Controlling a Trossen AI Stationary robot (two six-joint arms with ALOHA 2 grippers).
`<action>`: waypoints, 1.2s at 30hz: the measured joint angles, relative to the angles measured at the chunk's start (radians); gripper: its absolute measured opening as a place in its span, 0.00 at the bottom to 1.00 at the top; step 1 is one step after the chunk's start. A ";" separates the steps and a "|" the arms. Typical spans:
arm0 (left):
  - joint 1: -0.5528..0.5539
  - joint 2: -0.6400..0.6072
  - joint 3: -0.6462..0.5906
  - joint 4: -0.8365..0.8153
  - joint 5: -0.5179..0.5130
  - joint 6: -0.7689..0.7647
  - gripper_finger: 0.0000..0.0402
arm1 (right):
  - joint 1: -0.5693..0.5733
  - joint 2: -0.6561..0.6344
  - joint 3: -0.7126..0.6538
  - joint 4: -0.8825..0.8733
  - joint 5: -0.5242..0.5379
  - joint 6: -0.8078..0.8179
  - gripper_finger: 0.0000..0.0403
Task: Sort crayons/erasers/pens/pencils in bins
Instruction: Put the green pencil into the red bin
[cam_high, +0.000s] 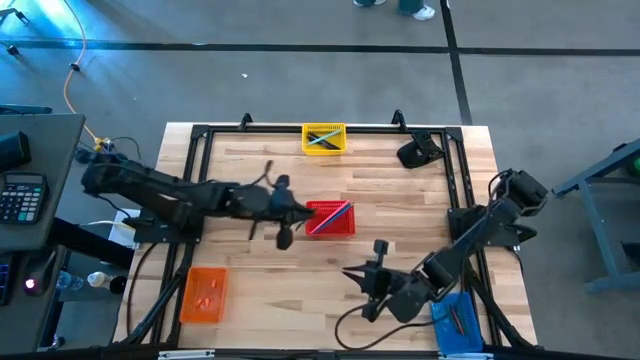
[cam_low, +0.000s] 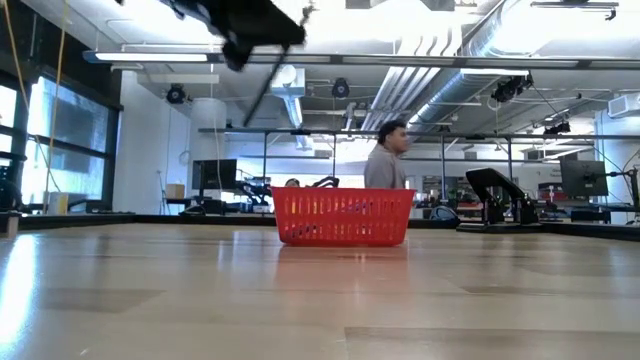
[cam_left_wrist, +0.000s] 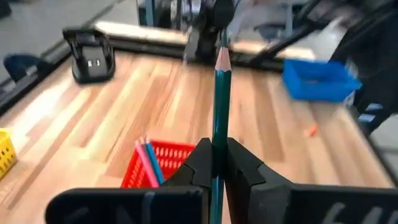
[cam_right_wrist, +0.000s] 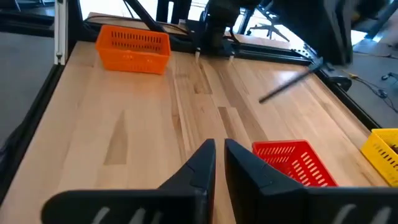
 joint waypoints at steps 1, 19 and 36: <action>0.021 0.026 0.011 -0.005 0.024 0.008 0.00 | 0.006 0.000 0.000 -0.001 0.007 0.008 0.05; 0.208 0.388 0.187 0.005 0.197 0.024 0.00 | 0.029 0.000 0.000 -0.006 0.067 0.012 0.00; 0.204 0.470 0.293 0.046 0.222 -0.063 0.00 | 0.029 0.000 -0.002 -0.041 0.066 0.016 0.00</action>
